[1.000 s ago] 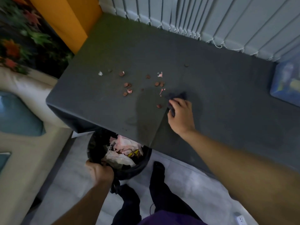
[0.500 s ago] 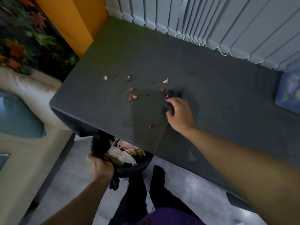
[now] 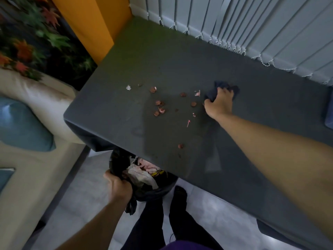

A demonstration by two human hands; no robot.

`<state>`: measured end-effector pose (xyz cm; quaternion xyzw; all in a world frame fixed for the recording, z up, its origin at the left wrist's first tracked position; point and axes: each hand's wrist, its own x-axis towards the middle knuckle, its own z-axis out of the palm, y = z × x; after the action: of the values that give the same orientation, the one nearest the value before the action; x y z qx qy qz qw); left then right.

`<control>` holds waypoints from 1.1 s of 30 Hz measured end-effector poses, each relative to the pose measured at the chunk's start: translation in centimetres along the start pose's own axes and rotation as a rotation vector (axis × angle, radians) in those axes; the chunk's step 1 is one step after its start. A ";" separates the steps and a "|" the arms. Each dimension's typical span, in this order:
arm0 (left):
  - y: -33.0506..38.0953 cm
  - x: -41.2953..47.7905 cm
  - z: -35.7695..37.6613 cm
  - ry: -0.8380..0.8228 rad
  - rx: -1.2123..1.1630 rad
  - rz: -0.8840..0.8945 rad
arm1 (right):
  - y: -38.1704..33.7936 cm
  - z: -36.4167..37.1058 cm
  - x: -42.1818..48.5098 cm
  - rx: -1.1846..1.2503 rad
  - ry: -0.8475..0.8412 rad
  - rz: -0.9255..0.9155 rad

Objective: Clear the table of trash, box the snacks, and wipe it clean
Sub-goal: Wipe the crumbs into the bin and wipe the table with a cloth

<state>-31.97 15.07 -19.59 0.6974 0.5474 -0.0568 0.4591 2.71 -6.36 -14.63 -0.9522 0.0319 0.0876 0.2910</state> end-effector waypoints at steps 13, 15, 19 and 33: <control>-0.7 -0.6 0.3 -0.027 0.001 0.019 | 0.0 2.1 -6.9 0.005 -0.153 -0.566; -0.7 -1.1 0.5 -0.017 -0.001 0.024 | 0.1 2.5 -9.0 0.027 -0.184 -0.622; -0.8 -1.9 0.6 -0.011 0.011 0.017 | -0.3 3.8 -13.7 0.004 -0.304 -0.762; -2.6 -4.3 0.1 0.020 0.043 -0.047 | -1.9 4.7 -20.7 0.142 -0.490 -1.076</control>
<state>-35.76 11.89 -18.61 0.6945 0.5670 -0.0723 0.4371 -18.08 -1.98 -13.61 -0.7649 -0.5173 0.1425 0.3565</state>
